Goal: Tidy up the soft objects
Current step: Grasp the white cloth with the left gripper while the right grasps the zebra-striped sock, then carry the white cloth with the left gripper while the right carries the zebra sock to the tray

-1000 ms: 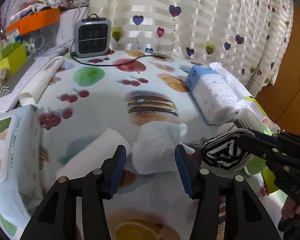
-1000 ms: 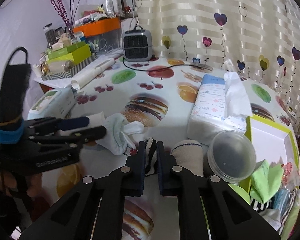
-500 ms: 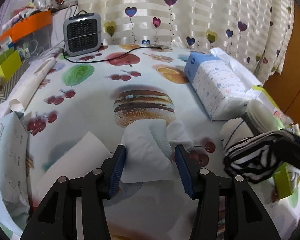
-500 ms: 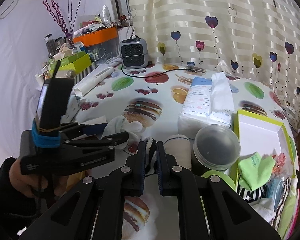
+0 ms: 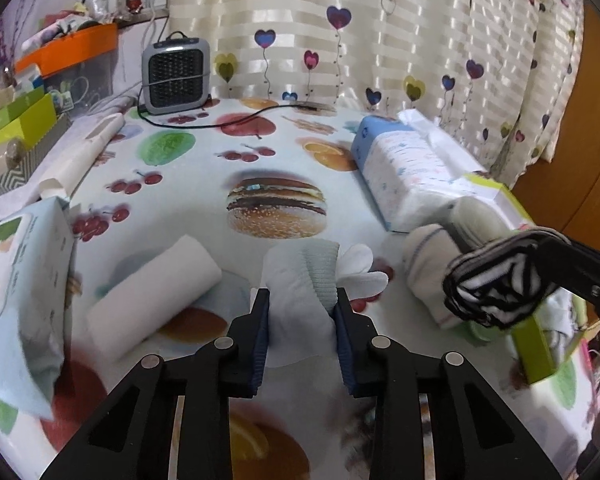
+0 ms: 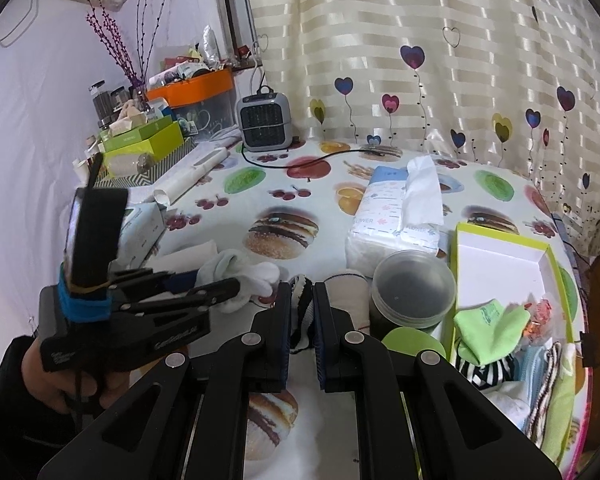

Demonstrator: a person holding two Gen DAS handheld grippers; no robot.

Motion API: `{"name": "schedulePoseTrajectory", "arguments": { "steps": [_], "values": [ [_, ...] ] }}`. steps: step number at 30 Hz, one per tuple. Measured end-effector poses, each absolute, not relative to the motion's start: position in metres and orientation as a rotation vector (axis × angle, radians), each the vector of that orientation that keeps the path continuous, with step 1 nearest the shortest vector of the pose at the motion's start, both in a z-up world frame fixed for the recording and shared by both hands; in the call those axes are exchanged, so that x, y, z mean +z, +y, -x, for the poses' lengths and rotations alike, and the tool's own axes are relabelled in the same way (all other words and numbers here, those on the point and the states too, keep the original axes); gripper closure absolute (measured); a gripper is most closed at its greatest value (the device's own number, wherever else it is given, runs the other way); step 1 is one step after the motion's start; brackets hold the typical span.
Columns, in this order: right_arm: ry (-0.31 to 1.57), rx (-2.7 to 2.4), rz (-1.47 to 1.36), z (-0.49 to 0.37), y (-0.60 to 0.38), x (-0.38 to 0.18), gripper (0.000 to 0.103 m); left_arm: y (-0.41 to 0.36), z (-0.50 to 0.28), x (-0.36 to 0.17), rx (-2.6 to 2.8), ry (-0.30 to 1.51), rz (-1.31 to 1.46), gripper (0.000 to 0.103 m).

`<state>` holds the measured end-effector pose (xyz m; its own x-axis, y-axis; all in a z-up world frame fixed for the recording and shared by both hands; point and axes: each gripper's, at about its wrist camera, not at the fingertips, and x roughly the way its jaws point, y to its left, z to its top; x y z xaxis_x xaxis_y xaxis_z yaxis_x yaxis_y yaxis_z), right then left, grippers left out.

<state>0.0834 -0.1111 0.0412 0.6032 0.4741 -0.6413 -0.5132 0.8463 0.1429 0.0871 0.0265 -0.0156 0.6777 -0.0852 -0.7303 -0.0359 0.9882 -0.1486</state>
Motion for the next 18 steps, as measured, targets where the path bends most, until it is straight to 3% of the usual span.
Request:
{"name": "schedulePoseTrajectory", "arguments": {
  "steps": [18],
  "values": [
    [0.631,0.541,0.051,-0.039,-0.134,0.075,0.092,0.000,-0.026,0.039,-0.150,0.705,0.184,0.075]
  ]
}}
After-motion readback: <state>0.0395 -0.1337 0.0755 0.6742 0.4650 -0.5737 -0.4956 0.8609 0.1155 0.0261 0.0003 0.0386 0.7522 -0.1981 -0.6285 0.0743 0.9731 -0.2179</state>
